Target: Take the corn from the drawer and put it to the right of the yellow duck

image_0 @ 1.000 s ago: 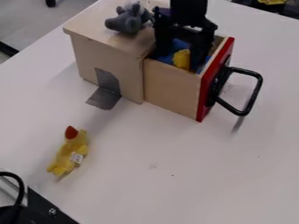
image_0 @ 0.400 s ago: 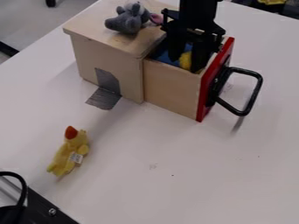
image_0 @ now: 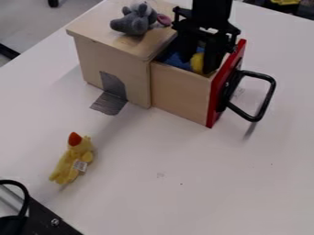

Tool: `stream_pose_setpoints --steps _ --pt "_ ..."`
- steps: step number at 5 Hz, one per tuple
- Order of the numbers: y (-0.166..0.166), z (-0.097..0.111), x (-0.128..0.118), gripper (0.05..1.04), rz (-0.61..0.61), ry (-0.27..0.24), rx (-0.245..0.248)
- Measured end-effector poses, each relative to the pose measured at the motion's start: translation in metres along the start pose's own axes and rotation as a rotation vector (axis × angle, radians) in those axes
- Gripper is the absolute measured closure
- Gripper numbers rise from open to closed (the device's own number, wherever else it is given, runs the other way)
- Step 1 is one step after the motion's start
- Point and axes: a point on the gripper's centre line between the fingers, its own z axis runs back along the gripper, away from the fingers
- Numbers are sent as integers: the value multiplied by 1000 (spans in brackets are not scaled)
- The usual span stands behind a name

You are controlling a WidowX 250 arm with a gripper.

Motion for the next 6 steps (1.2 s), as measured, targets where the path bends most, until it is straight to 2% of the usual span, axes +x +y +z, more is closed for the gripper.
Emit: stream_pose_setpoints --steps 1,2,4,6 --pt "-8 41 -3 504 -41 -108 -10" --pt "-19 74 -10 535 -103 -194 -21" --pt "-54 82 -70 539 -211 -203 0" --pt "-57 52 -124 539 -154 -145 0"
